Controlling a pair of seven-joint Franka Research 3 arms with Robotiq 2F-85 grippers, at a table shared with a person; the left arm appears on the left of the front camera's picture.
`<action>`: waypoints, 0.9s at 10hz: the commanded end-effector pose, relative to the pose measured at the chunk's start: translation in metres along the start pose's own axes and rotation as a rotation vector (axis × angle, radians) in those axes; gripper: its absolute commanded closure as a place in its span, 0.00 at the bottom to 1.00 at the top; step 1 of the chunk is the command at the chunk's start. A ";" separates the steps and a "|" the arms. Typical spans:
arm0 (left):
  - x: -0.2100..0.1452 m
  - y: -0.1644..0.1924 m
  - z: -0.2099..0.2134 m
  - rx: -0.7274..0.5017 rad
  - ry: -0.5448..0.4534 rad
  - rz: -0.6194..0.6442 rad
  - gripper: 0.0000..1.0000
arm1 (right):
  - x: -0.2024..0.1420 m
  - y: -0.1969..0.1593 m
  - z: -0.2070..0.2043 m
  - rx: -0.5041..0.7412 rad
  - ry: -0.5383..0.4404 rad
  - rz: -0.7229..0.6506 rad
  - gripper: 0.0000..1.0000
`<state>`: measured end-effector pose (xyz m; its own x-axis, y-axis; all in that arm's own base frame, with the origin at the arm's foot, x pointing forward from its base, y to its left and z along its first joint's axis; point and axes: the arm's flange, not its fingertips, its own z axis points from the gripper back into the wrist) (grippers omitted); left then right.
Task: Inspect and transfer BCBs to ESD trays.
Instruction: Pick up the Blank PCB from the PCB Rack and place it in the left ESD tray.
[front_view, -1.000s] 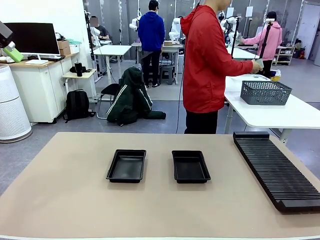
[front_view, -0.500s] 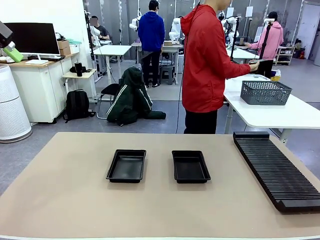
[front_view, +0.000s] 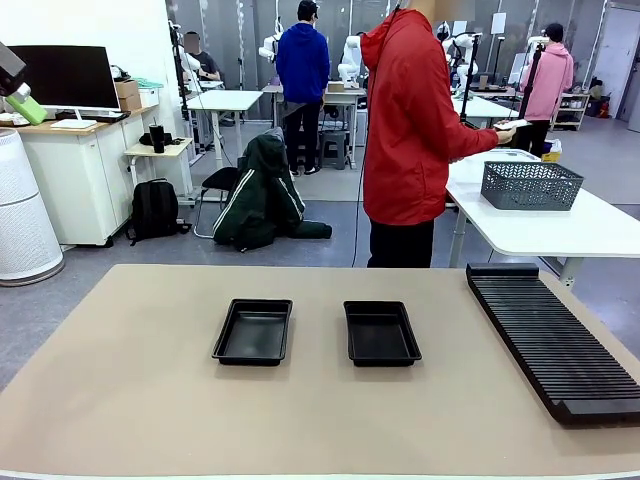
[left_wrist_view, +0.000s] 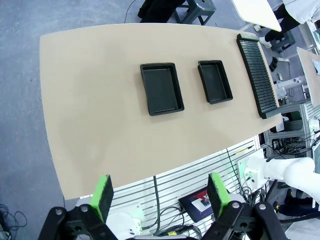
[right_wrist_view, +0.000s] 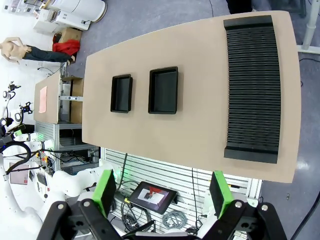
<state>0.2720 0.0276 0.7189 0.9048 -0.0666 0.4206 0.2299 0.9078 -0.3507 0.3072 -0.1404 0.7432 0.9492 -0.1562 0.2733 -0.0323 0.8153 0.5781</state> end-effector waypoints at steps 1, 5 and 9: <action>0.003 -0.003 0.003 0.012 -0.010 0.037 0.00 | 0.000 0.000 0.000 0.002 -0.002 0.004 0.00; 0.004 0.001 0.005 0.017 0.028 0.117 0.00 | 0.000 0.000 0.000 0.002 -0.002 0.004 0.00; 0.010 0.007 0.005 -0.007 0.102 0.185 0.00 | 0.000 0.000 0.000 0.002 -0.002 0.004 0.00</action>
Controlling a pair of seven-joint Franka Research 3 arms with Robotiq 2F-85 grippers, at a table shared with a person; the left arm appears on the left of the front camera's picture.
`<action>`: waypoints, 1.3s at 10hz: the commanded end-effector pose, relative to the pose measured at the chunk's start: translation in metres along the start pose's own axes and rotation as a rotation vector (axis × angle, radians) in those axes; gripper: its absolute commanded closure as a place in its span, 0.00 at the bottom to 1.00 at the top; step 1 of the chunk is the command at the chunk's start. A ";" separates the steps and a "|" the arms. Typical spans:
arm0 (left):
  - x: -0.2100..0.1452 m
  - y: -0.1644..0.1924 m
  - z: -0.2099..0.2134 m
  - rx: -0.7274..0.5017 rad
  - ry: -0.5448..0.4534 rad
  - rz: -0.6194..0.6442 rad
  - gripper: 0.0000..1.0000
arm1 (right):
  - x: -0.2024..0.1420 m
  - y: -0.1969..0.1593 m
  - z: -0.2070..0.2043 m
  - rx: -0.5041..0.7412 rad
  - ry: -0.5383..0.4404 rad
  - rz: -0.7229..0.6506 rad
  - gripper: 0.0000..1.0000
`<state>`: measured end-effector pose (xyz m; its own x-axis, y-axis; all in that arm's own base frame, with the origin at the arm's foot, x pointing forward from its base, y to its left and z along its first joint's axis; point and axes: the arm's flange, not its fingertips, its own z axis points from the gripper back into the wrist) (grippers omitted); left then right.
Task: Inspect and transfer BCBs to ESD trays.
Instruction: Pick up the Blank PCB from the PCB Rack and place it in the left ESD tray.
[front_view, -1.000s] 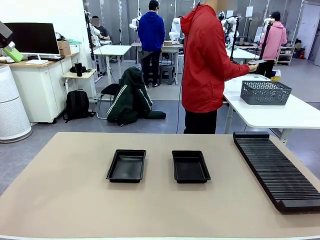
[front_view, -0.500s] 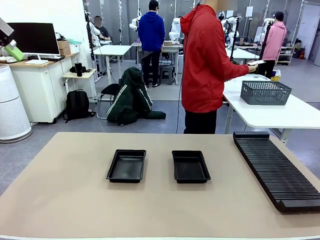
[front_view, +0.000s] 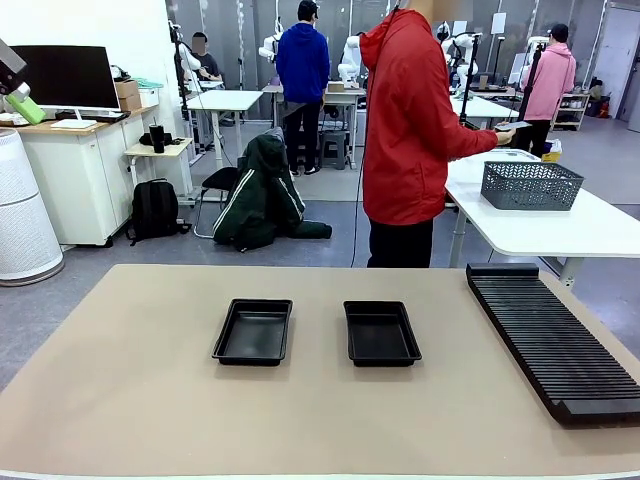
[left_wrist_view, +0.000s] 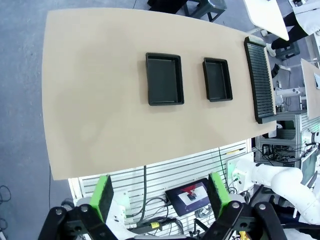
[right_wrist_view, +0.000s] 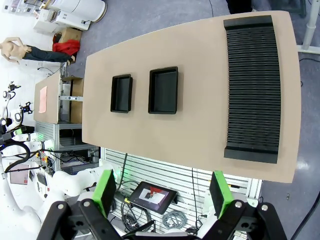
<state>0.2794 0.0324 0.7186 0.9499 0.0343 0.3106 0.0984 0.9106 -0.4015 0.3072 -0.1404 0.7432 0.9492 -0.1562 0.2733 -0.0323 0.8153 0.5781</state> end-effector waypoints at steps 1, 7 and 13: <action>0.005 0.001 0.007 -0.008 0.036 0.046 0.00 | 0.000 0.000 0.000 0.002 -0.002 0.004 0.00; 0.009 0.011 0.011 -0.053 0.070 0.101 0.00 | 0.000 0.000 0.000 0.002 -0.002 0.004 0.00; 0.016 0.014 0.032 -0.006 0.007 0.089 0.00 | 0.000 0.000 0.000 0.002 -0.002 0.004 0.00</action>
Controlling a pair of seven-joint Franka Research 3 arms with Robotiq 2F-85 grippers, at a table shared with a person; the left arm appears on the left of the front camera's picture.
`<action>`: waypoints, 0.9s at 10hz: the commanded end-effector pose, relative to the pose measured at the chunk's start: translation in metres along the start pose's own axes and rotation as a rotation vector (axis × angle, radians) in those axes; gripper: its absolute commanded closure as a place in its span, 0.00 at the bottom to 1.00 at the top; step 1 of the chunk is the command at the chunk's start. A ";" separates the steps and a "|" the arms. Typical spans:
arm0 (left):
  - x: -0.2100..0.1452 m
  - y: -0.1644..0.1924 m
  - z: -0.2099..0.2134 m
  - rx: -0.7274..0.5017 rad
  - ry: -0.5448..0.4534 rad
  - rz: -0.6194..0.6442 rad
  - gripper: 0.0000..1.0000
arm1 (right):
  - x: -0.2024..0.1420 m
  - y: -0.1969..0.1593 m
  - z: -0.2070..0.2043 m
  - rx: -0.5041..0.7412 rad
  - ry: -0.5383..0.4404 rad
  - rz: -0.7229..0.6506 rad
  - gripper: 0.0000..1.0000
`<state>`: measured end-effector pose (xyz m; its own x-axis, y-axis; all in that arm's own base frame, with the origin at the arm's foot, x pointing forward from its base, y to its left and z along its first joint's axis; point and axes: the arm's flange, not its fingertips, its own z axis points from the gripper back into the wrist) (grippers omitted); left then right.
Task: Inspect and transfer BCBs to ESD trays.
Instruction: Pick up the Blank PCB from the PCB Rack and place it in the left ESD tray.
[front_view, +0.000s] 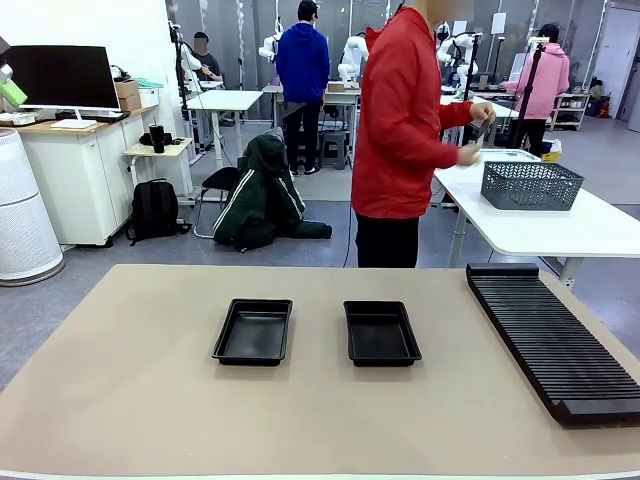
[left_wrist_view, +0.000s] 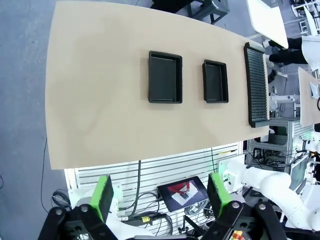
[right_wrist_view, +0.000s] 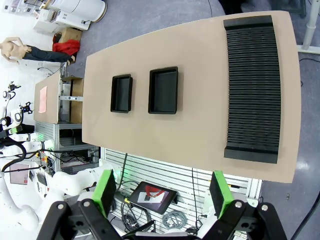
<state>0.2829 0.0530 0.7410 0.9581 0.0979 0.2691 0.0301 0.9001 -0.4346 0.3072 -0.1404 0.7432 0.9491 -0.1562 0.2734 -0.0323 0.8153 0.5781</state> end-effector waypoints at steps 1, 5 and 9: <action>0.009 0.004 0.010 0.008 -0.010 0.000 0.00 | 0.000 0.000 0.000 0.002 -0.002 0.004 0.00; 0.027 0.008 0.018 -0.011 -0.002 -0.015 0.00 | 0.000 0.000 0.000 0.002 -0.002 0.004 0.00; 0.029 0.009 0.014 0.005 -0.017 0.007 0.00 | 0.000 0.000 0.000 0.002 -0.002 0.004 0.00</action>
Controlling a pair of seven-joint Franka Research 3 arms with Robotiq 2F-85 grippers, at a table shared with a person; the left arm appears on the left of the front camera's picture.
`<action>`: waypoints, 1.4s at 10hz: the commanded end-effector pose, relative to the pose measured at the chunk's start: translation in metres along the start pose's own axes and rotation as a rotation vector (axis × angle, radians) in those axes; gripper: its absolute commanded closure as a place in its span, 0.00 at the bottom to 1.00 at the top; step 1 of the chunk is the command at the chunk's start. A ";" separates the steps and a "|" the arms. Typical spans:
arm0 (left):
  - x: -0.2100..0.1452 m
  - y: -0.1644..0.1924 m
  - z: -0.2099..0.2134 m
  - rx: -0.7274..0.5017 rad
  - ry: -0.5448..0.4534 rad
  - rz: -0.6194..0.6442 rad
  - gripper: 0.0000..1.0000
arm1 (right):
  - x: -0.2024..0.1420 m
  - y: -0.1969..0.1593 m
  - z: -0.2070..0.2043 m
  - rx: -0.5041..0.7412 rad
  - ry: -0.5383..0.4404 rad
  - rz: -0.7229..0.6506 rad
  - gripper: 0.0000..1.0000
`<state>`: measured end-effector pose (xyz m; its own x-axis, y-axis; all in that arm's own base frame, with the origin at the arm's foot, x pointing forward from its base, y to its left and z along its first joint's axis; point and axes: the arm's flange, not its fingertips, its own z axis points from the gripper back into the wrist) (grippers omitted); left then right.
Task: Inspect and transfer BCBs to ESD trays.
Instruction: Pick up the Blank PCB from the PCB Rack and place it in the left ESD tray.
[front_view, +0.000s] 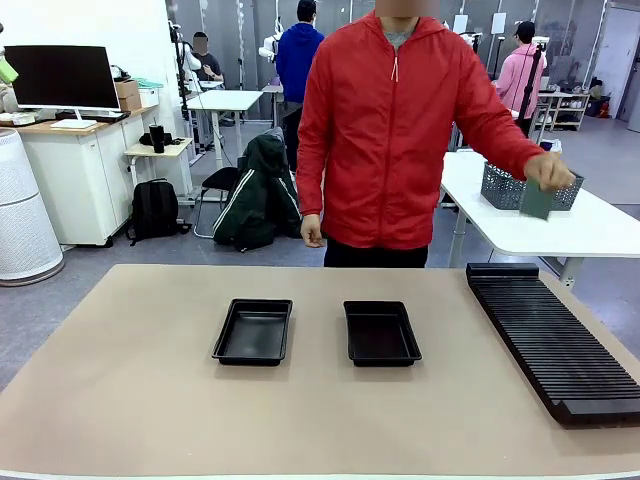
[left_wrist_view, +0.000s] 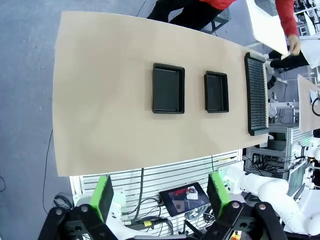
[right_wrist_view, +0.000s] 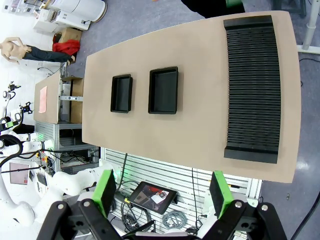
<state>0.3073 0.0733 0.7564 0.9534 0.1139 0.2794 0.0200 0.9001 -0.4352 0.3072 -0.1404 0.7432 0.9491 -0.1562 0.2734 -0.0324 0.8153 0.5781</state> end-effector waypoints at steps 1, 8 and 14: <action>-0.001 -0.003 -0.001 0.002 0.000 -0.003 0.00 | 0.000 0.000 0.000 0.002 -0.002 0.004 0.00; -0.001 -0.003 -0.001 0.002 0.000 -0.003 0.00 | 0.000 0.000 0.000 0.002 -0.002 0.004 0.00; -0.001 -0.003 -0.001 0.002 0.000 -0.003 0.00 | 0.000 0.000 0.000 0.002 -0.002 0.004 0.00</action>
<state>0.3078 0.0699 0.7569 0.9538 0.1086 0.2801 0.0240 0.9018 -0.4316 0.3072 -0.1404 0.7432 0.9491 -0.1562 0.2734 -0.0324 0.8153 0.5781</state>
